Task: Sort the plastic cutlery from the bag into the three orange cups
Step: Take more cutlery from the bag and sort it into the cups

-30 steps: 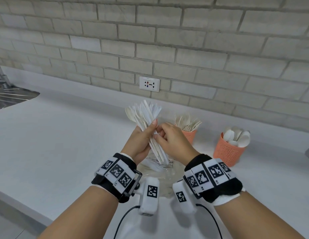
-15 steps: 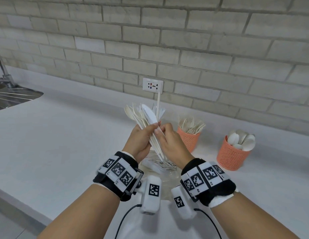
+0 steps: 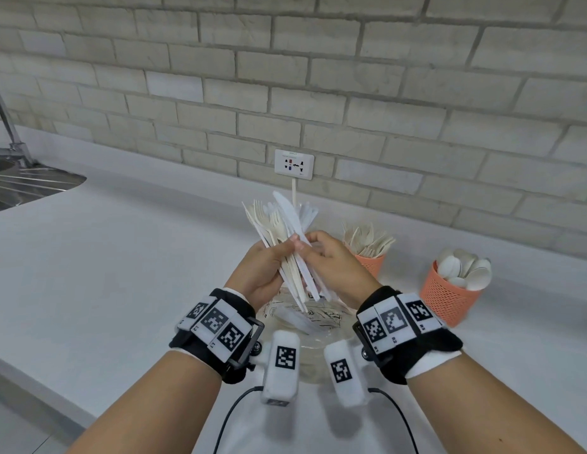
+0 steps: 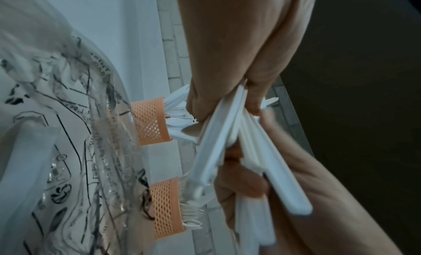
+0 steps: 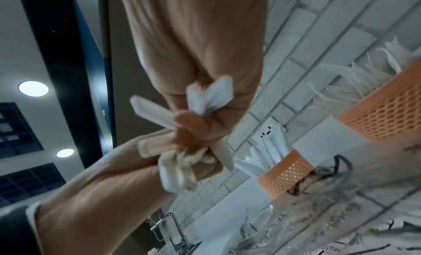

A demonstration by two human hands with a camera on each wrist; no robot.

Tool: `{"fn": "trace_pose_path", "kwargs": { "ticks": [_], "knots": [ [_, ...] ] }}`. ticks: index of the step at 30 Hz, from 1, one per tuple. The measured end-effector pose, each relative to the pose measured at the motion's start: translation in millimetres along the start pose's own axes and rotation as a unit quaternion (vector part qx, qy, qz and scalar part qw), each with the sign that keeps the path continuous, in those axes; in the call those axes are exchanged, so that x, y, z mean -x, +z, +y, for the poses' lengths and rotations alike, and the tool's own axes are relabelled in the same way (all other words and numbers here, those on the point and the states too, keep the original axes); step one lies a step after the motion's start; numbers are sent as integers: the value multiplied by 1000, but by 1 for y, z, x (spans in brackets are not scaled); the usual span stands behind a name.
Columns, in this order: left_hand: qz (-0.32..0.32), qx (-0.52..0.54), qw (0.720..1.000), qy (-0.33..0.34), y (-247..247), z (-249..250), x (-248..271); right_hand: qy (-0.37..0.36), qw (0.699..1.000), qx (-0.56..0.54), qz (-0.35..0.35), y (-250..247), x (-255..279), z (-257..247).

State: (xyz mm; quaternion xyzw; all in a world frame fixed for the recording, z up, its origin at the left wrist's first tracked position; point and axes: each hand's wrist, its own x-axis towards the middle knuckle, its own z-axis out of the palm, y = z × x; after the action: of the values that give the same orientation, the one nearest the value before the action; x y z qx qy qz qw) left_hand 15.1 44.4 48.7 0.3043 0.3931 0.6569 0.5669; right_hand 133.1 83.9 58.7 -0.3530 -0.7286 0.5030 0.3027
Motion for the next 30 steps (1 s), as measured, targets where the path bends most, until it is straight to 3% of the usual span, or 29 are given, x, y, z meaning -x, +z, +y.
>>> {"fn": "trace_pose_path", "kwargs": {
  "ticks": [3,9,14,18,23,30],
  "knots": [
    [-10,-23,1000,-4,-4,1,-1,12,997,-55,-55,-1,-2,3],
    [-32,-71,997,-30,-12,2,-7,22,987,-127,-96,-19,-16,-9],
    [68,-125,989,-31,-25,10,-18,16,985,-133,-106,-30,-28,-21],
    [122,-108,986,-27,-43,18,-27,-27,988,-151,-17,-43,-47,-31],
    [84,-52,995,-1,-50,24,-41,-72,984,-117,116,-30,-93,-12],
    [40,22,999,6,-56,26,-59,-45,983,-92,153,-2,-147,33]
  ]
}}
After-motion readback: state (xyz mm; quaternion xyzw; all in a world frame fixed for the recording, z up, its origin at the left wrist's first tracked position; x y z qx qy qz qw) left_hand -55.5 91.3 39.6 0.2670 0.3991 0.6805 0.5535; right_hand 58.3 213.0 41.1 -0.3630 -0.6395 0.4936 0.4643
